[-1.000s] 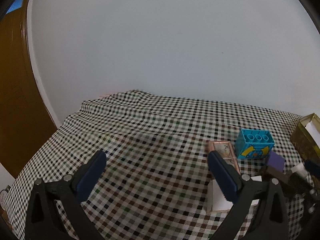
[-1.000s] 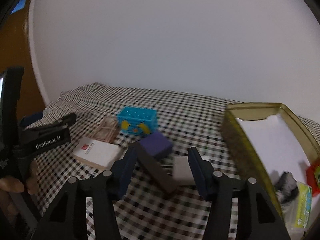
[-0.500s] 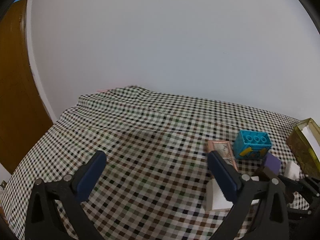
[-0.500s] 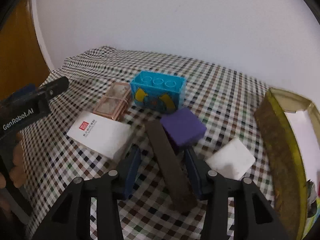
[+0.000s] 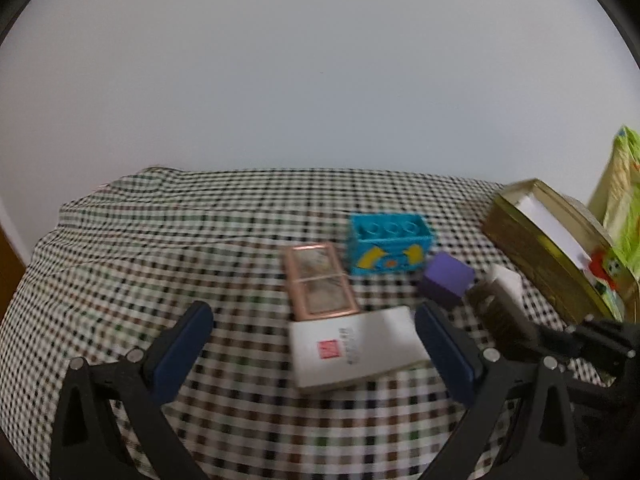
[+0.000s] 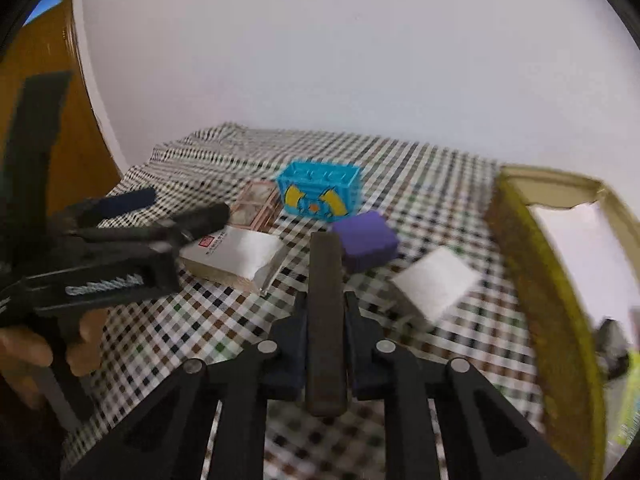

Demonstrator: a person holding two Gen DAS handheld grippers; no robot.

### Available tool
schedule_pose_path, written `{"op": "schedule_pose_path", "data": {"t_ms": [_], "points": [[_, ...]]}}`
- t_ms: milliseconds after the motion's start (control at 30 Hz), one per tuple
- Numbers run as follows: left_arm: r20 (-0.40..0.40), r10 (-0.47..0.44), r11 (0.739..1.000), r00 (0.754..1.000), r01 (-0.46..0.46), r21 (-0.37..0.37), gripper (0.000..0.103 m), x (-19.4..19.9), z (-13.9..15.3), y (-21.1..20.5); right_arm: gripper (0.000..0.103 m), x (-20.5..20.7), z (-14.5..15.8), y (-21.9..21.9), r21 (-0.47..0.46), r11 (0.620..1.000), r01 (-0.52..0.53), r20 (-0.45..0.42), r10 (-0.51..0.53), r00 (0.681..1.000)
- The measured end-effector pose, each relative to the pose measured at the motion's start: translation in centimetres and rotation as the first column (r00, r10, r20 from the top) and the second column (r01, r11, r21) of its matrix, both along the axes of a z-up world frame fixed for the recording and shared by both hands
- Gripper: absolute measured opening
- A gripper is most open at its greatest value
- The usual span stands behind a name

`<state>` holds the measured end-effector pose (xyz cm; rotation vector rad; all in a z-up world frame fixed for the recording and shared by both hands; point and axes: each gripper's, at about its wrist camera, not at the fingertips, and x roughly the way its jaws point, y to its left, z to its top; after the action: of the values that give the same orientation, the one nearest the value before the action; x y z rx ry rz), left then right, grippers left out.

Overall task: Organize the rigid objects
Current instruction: 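Grasp the white printed card with the left gripper while the right grasps the dark brown bar, then carry the white card and brown bar over the gold tin tray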

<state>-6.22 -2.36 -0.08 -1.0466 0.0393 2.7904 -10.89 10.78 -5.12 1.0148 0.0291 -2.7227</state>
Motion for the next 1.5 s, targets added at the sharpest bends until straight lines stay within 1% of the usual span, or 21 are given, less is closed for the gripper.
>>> {"op": "schedule_pose_path", "data": {"t_ms": [100,167,233,367,433,467,567,600,667,767,867,933,1000,1100,1200,1300,1333,1433,1500], "points": [[0.02,-0.012,1.0,1.0,0.012,-0.008,0.102,-0.2,-0.5,1.0,0.018,1.3,1.0,0.4,0.042,0.998,0.044,-0.082,-0.04,0.996],[0.043,0.001,1.0,0.999,0.001,-0.031,0.102,-0.9,-1.3,1.5,0.018,1.9,1.7,1.3,0.042,0.996,0.075,-0.117,-0.07,0.991],[0.07,0.015,0.998,0.997,-0.011,-0.066,0.102,-1.4,-1.6,2.1,0.018,1.4,1.9,1.7,0.001,0.995,0.097,-0.124,-0.096,0.988],[0.124,0.054,0.994,0.991,-0.041,-0.103,0.102,-2.7,-2.5,3.0,0.018,0.3,2.0,3.2,-0.045,0.991,0.125,-0.121,-0.13,0.984],[0.167,0.087,0.988,0.982,-0.064,-0.139,0.102,-3.4,-3.2,3.2,0.018,0.2,2.1,3.5,-0.058,0.989,0.139,-0.119,-0.145,0.982],[0.186,0.092,0.987,0.978,-0.066,-0.143,0.102,-3.7,-3.5,3.3,0.018,-0.3,1.8,3.3,-0.073,0.987,0.145,-0.116,-0.153,0.981],[0.215,0.083,0.995,0.973,-0.068,-0.074,0.101,-4.0,-3.7,2.3,0.018,-0.1,1.8,4.0,-0.106,0.982,0.159,-0.11,-0.171,0.979],[0.224,0.081,0.996,0.971,-0.073,-0.044,0.1,-4.1,-3.8,1.9,0.018,-0.7,1.5,5.0,-0.115,0.98,0.162,-0.112,-0.175,0.978],[0.207,0.111,0.994,0.972,-0.104,-0.046,0.083,-3.9,-3.6,1.4,0.018,-0.1,2.0,5.2,-0.138,0.972,0.191,-0.13,-0.209,0.969],[0.203,0.1,0.995,0.974,-0.096,-0.03,0.082,-3.9,-3.6,1.1,0.018,-0.2,2.2,6.0,-0.148,0.965,0.217,-0.141,-0.238,0.961],[0.201,0.091,0.996,0.975,-0.088,-0.024,0.082,-3.6,-3.5,0.8,0.018,-0.8,1.5,6.3,-0.154,0.964,0.218,-0.112,-0.237,0.965],[0.196,0.106,0.994,0.975,-0.106,-0.009,0.081,-2.9,-3.3,0.3,0.018,-0.9,1.3,6.1,-0.162,0.965,0.204,-0.092,-0.221,0.971],[0.17,0.138,0.99,0.976,-0.142,0.011,0.081,-2.7,-2.6,-0.3,0.018,-1.0,1.2,5.9,-0.176,0.968,0.179,-0.088,-0.196,0.977],[0.051,0.193,0.98,0.98,-0.195,0.03,0.081,-1.9,-0.9,-1.5,0.018,-0.6,1.5,5.3,-0.176,0.973,0.152,-0.117,-0.174,0.978],[-0.05,0.241,0.97,0.969,-0.239,0.051,0.081,-1.1,0.6,-2.4,0.018,-0.2,1.8,4.9,-0.157,0.977,0.143,-0.153,-0.167,0.974],[-0.09,0.265,0.963,0.96,-0.257,0.086,0.081,-0.9,0.9,-2.9,0.018,-0.1,1.8,4.5,-0.131,0.982,0.134,-0.169,-0.155,0.973],[-0.102,0.267,0.962,0.958,-0.26,0.08,0.081,-0.8,0.9,-2.9,0.018,-0.1,1.8,4.4,-0.128,0.983,0.132,-0.171,-0.153,0.973],[-0.148,0.265,0.964,0.953,-0.266,0.015,0.081,-0.4,1.0,-2.2,0.018,-0.2,1.8,4.5,-0.122,0.984,0.129,-0.174,-0.15,0.973],[-0.163,0.252,0.966,0.954,-0.258,-0.012,0.081,0.2,1.0,-1.3,0.018,-0.2,1.7,4.5,-0.119,0.984,0.136,-0.173,-0.155,0.973]]}}
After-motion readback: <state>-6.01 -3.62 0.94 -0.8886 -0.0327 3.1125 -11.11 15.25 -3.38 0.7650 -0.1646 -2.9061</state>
